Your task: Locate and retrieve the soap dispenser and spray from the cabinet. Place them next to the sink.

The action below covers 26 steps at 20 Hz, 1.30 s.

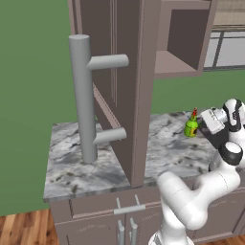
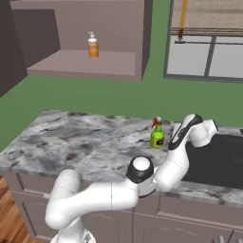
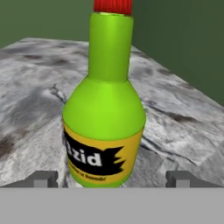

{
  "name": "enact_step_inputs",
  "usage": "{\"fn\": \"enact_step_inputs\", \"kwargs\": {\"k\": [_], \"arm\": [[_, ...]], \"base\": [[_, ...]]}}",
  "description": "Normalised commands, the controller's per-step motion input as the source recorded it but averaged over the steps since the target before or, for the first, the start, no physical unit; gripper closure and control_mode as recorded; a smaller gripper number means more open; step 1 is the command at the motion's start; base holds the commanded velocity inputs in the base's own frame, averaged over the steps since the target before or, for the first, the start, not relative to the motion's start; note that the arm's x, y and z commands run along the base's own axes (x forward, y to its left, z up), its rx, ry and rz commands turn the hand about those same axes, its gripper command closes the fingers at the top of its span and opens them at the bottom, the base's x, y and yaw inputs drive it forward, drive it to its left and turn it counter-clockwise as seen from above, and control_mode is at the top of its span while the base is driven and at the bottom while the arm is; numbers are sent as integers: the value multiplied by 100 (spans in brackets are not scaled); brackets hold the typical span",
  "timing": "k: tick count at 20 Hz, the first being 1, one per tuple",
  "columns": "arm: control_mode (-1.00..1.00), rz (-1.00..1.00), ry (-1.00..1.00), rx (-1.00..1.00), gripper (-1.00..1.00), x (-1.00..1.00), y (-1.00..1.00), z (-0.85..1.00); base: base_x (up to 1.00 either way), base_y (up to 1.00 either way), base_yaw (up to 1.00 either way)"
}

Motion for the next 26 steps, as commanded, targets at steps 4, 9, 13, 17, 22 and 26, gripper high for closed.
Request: {"fn": "enact_step_inputs", "kwargs": {"k": [4, 9, 13, 17, 22, 26], "arm": [[-100, -1, 0, -8, -100, -5, 0, 16], [-100, -7, 0, -7, -100, -35, 0, 0], [-100, -12, -2, -7, -100, -52, 0, 0], [-100, -16, -5, -8, -100, -55, 0, 4], [-100, -15, -6, -4, -100, -86, 1, 0], [-100, -14, -5, -2, -100, -100, 16, 0]], "base": [[0, 0, 0], [0, 0, 0], [0, 0, 0], [0, 0, 0], [0, 0, 0], [0, 0, 0]]}}
